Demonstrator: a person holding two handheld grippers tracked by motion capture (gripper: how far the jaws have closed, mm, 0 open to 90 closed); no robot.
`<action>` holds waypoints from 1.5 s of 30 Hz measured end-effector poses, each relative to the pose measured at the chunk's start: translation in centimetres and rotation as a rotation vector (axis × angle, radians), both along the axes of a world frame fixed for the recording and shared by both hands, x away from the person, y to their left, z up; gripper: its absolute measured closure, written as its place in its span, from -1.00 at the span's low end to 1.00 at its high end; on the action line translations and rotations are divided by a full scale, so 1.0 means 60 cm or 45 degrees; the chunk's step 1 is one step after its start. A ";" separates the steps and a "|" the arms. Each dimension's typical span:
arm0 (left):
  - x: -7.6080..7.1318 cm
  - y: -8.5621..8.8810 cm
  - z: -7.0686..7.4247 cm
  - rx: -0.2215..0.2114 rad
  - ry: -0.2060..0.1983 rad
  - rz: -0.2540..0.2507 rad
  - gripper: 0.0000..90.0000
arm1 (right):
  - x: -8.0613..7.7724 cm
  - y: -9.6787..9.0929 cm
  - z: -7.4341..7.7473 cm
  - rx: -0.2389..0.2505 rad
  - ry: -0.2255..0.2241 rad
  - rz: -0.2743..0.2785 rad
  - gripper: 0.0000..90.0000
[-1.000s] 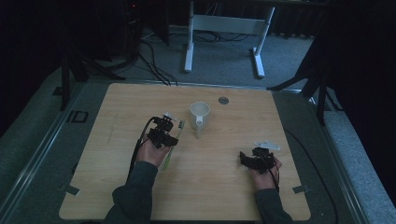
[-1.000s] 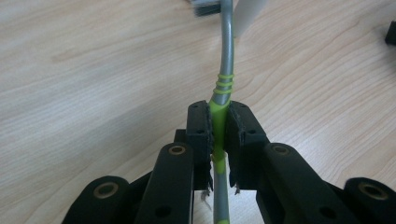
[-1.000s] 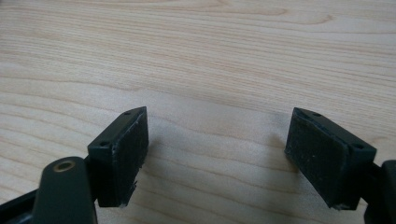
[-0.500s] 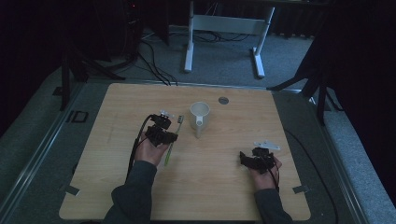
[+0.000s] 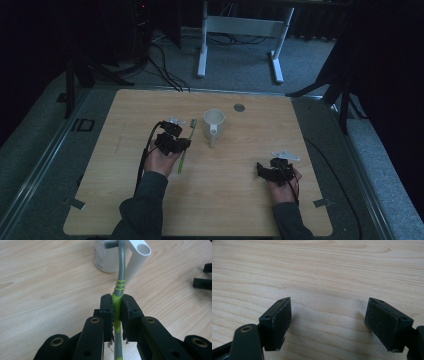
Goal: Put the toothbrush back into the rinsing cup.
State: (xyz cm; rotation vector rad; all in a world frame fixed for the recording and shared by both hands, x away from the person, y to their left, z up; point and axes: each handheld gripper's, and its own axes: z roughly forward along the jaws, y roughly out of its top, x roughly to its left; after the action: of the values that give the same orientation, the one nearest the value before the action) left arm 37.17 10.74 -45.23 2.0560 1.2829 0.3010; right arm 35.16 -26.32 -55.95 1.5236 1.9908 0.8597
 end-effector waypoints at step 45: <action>-0.008 0.015 0.029 -0.111 -0.274 -0.003 0.79 | 0.000 0.000 0.000 0.002 -0.001 0.000 -0.54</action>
State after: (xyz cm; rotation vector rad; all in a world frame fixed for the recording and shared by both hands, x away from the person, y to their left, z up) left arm 36.70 11.62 -43.49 1.8957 1.1424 0.4444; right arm 35.16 -26.29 -55.95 1.5238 1.9906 0.8617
